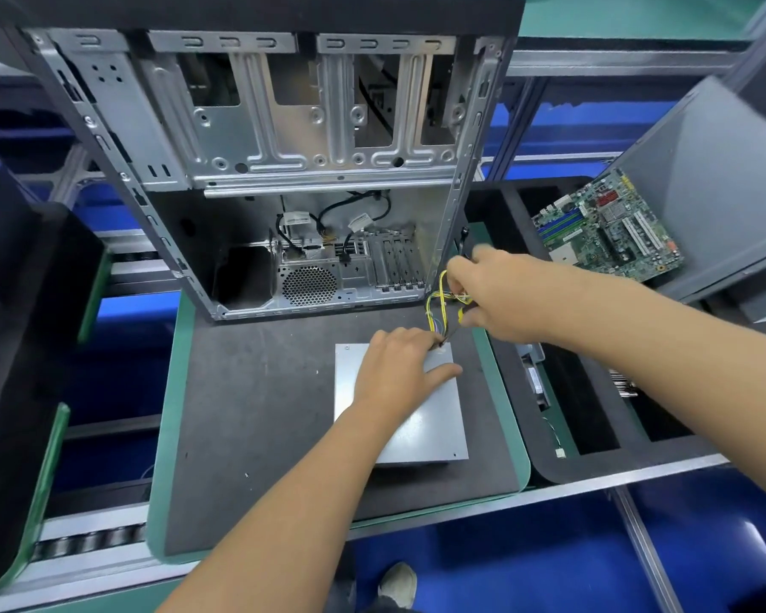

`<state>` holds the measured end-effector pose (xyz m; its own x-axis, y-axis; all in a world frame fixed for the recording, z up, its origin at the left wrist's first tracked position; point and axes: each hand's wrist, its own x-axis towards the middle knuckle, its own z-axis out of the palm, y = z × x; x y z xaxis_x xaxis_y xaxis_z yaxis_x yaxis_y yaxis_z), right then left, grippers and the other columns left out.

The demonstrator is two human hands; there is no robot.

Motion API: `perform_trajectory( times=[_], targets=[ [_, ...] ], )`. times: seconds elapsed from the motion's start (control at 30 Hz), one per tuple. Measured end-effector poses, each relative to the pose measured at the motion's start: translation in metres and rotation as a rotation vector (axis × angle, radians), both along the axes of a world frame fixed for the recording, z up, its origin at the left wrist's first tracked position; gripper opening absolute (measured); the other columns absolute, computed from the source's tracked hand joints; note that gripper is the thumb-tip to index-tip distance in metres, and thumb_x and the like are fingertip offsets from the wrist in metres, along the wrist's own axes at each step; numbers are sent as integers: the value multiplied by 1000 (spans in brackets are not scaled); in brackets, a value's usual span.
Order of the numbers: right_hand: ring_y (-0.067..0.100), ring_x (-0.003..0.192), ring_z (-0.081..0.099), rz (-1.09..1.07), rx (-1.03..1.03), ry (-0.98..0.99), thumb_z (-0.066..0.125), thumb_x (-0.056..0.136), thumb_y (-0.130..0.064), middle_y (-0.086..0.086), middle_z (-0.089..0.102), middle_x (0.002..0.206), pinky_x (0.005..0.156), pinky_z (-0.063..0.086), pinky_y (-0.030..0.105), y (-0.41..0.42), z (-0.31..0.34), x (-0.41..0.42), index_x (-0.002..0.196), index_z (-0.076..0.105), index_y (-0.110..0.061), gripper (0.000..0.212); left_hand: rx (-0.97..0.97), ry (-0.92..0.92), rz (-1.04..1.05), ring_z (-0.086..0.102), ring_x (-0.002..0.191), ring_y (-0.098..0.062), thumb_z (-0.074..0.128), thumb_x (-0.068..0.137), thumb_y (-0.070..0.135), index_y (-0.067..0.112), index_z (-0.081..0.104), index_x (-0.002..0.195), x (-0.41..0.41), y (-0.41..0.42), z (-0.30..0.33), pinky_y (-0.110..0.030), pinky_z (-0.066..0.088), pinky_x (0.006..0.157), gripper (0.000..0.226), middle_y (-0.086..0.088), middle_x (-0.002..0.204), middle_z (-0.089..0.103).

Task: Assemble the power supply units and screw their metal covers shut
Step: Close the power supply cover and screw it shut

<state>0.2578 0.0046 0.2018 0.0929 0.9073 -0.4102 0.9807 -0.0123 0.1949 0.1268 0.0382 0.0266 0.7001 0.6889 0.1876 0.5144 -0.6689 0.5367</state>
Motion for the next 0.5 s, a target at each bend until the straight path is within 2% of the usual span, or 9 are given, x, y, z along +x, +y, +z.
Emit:
perform_trajectory(
  times=[0.07, 0.13, 0.17, 0.27, 0.33, 0.43, 0.47, 0.5],
  targets=[
    [26, 76, 52, 31, 24, -4, 53, 97, -13, 8, 45, 111, 71, 47, 38, 0, 1, 2, 117, 52, -15, 19, -1, -5, 0, 59, 99, -18, 65, 85, 61, 21, 69, 110, 0, 0, 0, -32, 34, 85, 48, 8, 109, 71],
    [21, 77, 43, 27, 57, -68, 46, 100, -10, 5, 51, 108, 64, 36, 33, 2, 0, -2, 121, 57, -19, 26, -8, -13, 10, 59, 99, -17, 65, 84, 61, 22, 69, 112, 0, 0, 0, -31, 32, 85, 48, 9, 109, 71],
    [23, 82, 44, 41, 49, -91, 44, 99, -8, 4, 52, 107, 64, 35, 34, 1, -1, -4, 124, 57, -21, 31, -11, -12, 11, 59, 99, -17, 65, 84, 61, 22, 69, 112, -1, -1, 1, -31, 32, 85, 48, 9, 109, 71],
    [33, 98, 49, 68, -31, -12, 51, 101, -19, 8, 42, 117, 81, 46, 42, 2, -1, 1, 124, 49, -19, 23, -10, -5, 3, 59, 98, -18, 65, 84, 61, 22, 69, 112, -1, -1, 1, -33, 34, 86, 48, 8, 108, 71],
    [27, 92, 43, 50, -15, 51, 54, 97, -12, 5, 39, 114, 83, 45, 41, 2, -1, 4, 117, 48, -20, 21, -11, 2, 2, 59, 98, -18, 65, 84, 61, 21, 69, 112, -1, 0, 2, -34, 35, 87, 49, 8, 109, 71],
    [20, 69, 38, -10, 50, -48, 49, 100, -10, 4, 43, 90, 62, 37, 30, 2, -3, 1, 115, 53, -15, 16, -15, -5, 10, 59, 98, -18, 65, 84, 61, 22, 69, 111, 0, -1, 1, -34, 35, 86, 48, 8, 107, 71],
    [18, 65, 36, -29, 55, -53, 47, 103, -13, 5, 47, 90, 56, 33, 29, 2, -4, 1, 117, 52, -14, 15, -17, -3, 13, 59, 97, -18, 66, 84, 61, 22, 69, 111, -1, -1, 1, -33, 34, 85, 48, 8, 106, 71],
    [17, 67, 37, -38, 22, -57, 47, 103, -17, 8, 50, 98, 57, 34, 30, 1, -4, 2, 118, 50, -14, 15, -20, 0, 12, 59, 98, -18, 66, 83, 60, 22, 69, 112, -1, -1, 2, -33, 34, 85, 48, 8, 106, 71]
  ],
)
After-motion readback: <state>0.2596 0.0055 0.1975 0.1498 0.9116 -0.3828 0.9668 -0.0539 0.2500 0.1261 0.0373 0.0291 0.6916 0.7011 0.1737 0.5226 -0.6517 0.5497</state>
